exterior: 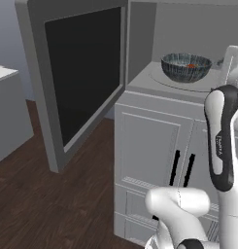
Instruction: Pick the tomato from the sink and place it in the bowl. Then pick the bowl and place it in the microwave. Then close the microwave door and press the start button.
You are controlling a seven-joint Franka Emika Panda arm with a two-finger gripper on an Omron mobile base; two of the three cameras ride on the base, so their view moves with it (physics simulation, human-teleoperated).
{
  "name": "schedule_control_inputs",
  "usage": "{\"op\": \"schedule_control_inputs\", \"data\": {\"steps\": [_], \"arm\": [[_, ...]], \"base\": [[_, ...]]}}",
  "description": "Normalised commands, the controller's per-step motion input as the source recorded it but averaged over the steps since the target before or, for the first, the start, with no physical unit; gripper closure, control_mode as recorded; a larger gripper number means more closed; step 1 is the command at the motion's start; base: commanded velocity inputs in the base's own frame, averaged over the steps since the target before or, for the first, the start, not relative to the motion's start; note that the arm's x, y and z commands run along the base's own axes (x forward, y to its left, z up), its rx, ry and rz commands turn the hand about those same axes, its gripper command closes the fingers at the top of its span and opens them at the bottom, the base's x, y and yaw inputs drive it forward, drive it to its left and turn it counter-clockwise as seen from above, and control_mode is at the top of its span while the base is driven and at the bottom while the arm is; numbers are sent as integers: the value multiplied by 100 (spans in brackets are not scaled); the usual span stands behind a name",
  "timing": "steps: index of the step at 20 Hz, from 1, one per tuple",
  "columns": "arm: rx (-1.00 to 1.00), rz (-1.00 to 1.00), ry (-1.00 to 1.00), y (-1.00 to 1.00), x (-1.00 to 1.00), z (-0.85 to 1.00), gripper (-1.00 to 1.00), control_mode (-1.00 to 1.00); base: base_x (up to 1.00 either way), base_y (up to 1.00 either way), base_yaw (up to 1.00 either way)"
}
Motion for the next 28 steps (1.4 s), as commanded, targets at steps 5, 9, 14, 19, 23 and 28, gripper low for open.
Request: {"op": "schedule_control_inputs", "data": {"steps": [5,9,14,19,23,28], "arm": [[0,1,0,44,-100,10,-100,-100],[1,0,0,47,-100,8,-100,-100],[0,-7,-4,73,-100,0,-100,-100],[-1,-10,-5,66,-95,-6,-100,-100],[-5,-5,-8,69,-96,-3,-100,-100],[-7,-1,-1,97,-52,-19,-100,-100]], "base": [[0,0,0],[0,0,0],[0,0,0],[0,0,0],[0,0,0],[0,0,0]]}}
